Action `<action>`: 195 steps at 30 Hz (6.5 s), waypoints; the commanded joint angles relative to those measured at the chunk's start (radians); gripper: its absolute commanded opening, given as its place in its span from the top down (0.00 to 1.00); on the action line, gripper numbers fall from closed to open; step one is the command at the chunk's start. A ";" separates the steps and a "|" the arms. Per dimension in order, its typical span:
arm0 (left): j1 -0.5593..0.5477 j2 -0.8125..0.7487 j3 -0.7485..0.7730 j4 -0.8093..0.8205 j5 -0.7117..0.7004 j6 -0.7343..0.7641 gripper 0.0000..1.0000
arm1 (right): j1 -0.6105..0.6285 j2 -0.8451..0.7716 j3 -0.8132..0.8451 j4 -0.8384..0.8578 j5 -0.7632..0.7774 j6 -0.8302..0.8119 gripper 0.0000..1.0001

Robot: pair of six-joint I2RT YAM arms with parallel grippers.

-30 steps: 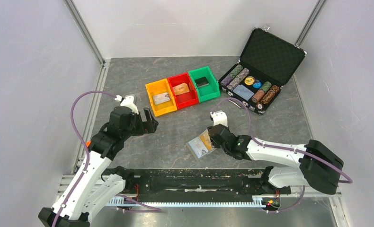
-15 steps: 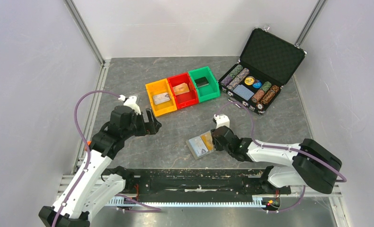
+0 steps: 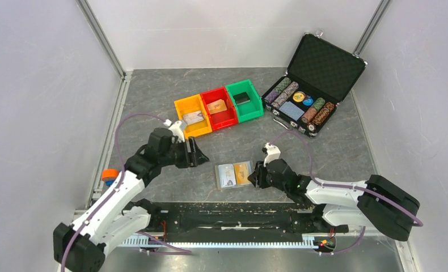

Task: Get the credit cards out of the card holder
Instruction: Remove the credit card from the card holder.

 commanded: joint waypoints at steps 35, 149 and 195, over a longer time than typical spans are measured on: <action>-0.333 0.564 -0.131 0.739 0.008 -0.298 0.52 | -0.024 -0.098 0.061 -0.031 -0.052 -0.036 0.71; -0.500 0.773 -0.127 1.133 -0.050 -0.523 0.98 | -0.182 -0.011 -0.247 0.268 -0.249 0.026 0.80; -0.490 0.131 -0.297 0.762 -0.353 -0.449 0.98 | -0.186 -0.257 -0.110 0.324 -0.541 0.021 0.59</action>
